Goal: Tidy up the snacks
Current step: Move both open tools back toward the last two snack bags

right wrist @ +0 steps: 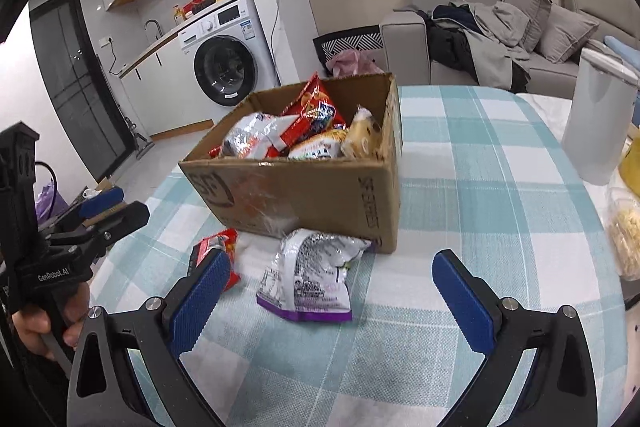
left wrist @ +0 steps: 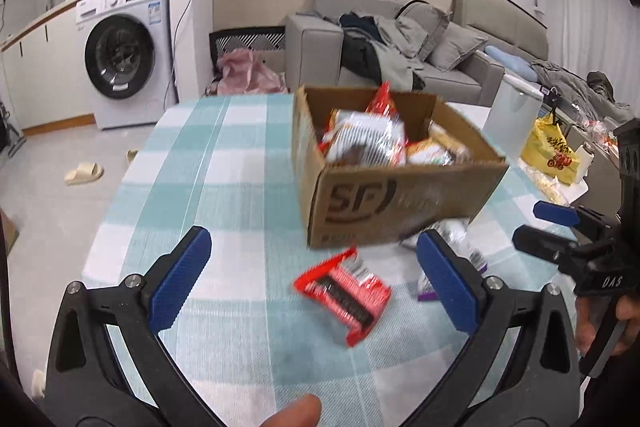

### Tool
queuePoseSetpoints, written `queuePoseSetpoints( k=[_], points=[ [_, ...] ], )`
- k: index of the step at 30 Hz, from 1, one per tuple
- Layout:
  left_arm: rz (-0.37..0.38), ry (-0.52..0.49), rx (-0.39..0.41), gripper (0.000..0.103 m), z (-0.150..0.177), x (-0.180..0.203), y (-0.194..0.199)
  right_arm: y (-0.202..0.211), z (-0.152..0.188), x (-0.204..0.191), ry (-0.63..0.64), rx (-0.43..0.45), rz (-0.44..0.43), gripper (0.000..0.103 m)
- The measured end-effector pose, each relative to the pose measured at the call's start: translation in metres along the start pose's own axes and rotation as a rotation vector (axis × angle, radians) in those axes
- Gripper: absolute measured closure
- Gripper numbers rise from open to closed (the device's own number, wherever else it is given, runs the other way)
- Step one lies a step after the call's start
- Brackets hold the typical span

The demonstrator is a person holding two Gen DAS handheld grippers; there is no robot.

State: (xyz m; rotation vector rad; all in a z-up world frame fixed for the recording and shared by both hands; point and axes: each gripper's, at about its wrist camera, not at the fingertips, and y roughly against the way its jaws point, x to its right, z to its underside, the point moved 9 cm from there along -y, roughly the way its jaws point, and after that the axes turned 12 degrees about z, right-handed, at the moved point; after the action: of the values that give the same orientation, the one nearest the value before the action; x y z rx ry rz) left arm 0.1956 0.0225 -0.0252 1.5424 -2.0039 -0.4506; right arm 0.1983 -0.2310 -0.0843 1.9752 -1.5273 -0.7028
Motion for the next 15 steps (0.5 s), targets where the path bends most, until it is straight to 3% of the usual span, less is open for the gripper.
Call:
queuePoseSetpoints(
  k=[15],
  points=[
    [-0.006, 0.044, -0.084, 0.0, 0.026, -0.016, -0.033, -0.034, 0.02, -0.007, -0.01, -0.094, -0.017, 0.0]
  ],
)
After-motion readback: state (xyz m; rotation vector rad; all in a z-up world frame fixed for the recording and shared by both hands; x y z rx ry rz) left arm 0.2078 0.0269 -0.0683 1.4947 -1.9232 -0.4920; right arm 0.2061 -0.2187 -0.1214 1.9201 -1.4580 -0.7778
